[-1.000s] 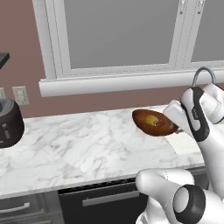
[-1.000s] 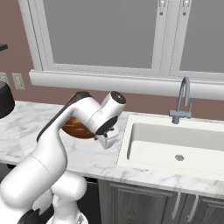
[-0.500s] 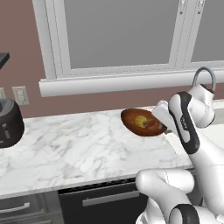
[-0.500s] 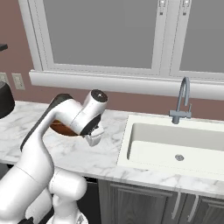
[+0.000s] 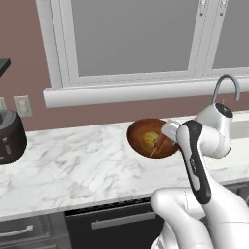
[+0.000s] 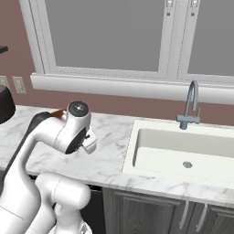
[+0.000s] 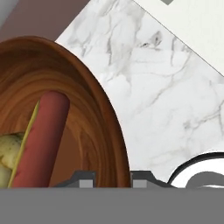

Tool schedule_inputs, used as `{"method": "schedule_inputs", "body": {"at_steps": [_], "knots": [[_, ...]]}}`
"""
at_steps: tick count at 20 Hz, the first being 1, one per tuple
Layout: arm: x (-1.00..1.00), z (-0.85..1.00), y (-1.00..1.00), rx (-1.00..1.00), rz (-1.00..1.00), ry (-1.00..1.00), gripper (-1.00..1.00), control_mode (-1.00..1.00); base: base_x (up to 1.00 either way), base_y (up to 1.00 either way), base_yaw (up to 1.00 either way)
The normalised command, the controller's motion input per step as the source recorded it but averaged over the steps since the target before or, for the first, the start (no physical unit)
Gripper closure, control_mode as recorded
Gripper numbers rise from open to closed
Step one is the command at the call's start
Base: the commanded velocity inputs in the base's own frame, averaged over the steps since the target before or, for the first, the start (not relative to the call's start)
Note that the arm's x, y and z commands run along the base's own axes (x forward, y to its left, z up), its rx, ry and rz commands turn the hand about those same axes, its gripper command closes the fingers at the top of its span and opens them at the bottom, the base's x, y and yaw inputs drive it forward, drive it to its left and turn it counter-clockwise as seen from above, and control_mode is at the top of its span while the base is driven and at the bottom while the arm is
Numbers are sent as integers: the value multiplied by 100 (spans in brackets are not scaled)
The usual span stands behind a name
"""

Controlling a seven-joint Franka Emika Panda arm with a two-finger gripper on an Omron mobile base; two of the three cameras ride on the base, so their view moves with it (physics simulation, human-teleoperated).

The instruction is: Dump the squash and hot dog from the bowl so the bowl can be washed. Place the bowl in the sink after clearing the leftovers.

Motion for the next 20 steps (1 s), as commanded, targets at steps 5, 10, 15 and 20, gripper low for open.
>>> {"method": "schedule_inputs", "body": {"at_steps": [5, 10, 15, 20], "knots": [[0, 0, 0, 0, 0, 0, 100, 100, -10, -12, 0], [0, 0, 0, 0, 0, 0, 100, 100, -55, -76, 0], [0, 0, 0, 0, 0, 0, 100, 100, -41, -99, 0], [0, 0, 0, 0, 0, 0, 100, 100, -18, -100, 0]]}}
